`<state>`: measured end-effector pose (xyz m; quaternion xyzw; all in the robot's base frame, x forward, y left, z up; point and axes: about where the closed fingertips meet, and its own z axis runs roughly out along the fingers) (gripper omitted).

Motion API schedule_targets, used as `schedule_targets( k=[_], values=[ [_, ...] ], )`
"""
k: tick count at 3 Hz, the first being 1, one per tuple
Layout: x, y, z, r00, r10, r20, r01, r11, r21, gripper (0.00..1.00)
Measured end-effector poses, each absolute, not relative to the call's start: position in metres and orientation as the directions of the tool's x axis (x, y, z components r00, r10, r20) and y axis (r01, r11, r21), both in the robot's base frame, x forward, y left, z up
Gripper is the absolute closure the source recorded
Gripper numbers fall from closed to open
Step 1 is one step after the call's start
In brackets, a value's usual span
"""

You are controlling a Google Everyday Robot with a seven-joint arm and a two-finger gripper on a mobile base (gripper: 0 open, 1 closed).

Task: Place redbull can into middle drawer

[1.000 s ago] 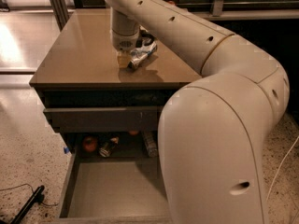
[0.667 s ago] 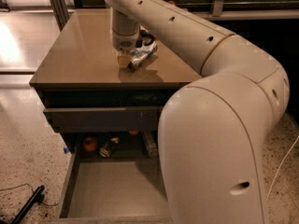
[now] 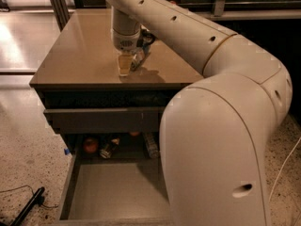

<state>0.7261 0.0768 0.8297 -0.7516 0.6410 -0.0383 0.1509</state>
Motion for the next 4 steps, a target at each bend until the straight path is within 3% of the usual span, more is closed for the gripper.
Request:
schedule_targets(
  k=[2, 4],
  values=[
    [0.727, 0.073, 0.831, 0.169, -0.977, -0.129, -0.952, -0.128, -0.278, 0.00],
    [0.724, 0.026, 0.873, 0.096, -0.992, -0.081, -0.939, -0.063, -0.339, 0.00]
  ],
)
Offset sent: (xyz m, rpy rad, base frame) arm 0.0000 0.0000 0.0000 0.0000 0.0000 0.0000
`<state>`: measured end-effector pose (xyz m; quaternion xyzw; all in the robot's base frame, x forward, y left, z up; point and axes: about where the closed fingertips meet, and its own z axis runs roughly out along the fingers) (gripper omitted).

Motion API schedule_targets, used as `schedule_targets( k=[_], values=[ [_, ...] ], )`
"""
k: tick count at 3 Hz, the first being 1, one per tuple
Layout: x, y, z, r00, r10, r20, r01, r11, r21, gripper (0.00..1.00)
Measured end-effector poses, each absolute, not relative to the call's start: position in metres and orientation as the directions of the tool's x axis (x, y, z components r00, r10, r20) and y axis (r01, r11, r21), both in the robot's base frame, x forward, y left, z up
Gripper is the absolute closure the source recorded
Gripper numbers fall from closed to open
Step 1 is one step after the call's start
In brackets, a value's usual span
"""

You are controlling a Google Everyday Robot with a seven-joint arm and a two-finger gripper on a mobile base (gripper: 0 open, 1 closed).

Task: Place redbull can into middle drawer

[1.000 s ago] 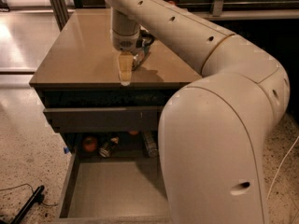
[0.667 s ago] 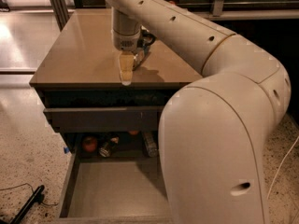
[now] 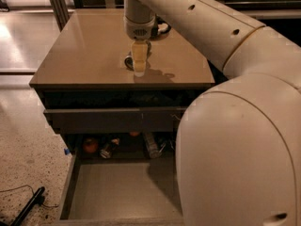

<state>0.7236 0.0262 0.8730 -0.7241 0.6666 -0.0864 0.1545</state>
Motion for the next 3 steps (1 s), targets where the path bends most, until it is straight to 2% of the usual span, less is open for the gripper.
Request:
schedule_targets(
  k=[1, 3],
  values=[
    [0.7232, -0.0153, 0.8901, 0.016, -0.996, -0.085, -0.931, 0.016, -0.365, 0.00],
    [0.7266, -0.0132, 0.8834, 0.023, -0.994, -0.108, -0.932, 0.018, -0.361, 0.00]
  ],
)
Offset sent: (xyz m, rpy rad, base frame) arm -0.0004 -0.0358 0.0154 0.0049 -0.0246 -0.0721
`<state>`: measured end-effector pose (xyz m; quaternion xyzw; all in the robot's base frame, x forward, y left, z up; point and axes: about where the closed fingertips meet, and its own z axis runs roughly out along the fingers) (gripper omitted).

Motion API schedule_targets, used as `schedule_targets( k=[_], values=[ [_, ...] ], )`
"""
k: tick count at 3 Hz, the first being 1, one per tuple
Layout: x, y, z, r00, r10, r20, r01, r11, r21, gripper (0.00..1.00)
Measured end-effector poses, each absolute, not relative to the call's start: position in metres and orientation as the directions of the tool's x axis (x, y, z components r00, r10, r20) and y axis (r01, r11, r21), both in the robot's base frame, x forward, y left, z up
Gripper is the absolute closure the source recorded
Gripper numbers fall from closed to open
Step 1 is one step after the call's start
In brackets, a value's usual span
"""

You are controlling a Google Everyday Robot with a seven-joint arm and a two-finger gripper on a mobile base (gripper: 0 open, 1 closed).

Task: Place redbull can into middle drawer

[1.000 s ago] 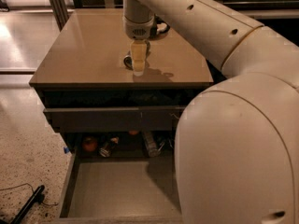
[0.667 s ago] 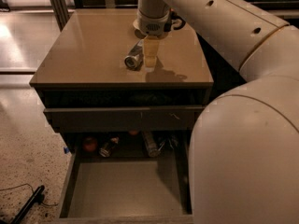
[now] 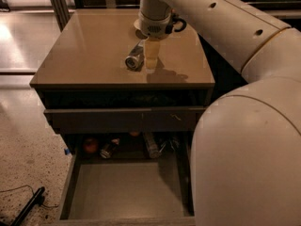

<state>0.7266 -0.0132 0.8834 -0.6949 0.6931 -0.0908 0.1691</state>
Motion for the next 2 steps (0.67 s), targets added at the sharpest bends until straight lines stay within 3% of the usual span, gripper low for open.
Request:
schedule_targets(
  k=[2],
  values=[
    [0.7421, -0.0081, 0.8718, 0.037, -0.988, -0.147, -0.935, 0.017, -0.354, 0.00]
  ],
)
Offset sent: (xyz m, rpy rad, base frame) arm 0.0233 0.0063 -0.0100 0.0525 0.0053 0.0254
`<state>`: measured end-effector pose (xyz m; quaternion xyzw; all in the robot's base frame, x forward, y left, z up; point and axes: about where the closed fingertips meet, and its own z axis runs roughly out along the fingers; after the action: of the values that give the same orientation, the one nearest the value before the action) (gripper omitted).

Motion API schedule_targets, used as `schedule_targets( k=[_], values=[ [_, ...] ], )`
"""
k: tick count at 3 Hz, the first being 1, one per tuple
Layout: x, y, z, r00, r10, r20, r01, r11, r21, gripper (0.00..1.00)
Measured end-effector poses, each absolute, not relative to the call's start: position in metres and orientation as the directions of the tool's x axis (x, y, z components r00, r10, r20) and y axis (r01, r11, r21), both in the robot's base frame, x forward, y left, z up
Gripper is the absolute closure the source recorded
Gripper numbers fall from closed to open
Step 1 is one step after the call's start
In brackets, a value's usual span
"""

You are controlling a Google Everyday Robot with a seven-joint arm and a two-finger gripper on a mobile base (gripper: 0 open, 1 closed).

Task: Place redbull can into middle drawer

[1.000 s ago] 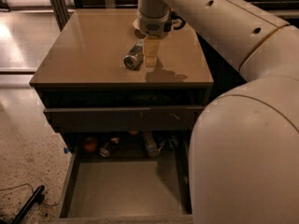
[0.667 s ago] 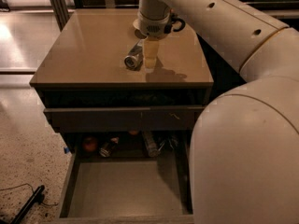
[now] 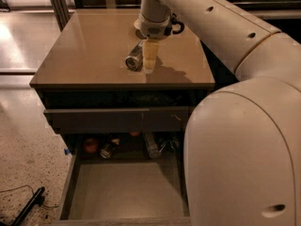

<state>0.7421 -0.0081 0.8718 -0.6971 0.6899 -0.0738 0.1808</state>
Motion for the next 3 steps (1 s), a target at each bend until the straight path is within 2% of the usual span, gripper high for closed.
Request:
schedule_targets(
  k=[2, 3],
  values=[
    [0.754, 0.014, 0.862, 0.082, -0.976, -0.201, -0.944, -0.012, -0.329, 0.00],
    [0.759, 0.040, 0.864, 0.149, -0.968, -0.200, -0.940, -0.076, -0.332, 0.00]
  ],
)
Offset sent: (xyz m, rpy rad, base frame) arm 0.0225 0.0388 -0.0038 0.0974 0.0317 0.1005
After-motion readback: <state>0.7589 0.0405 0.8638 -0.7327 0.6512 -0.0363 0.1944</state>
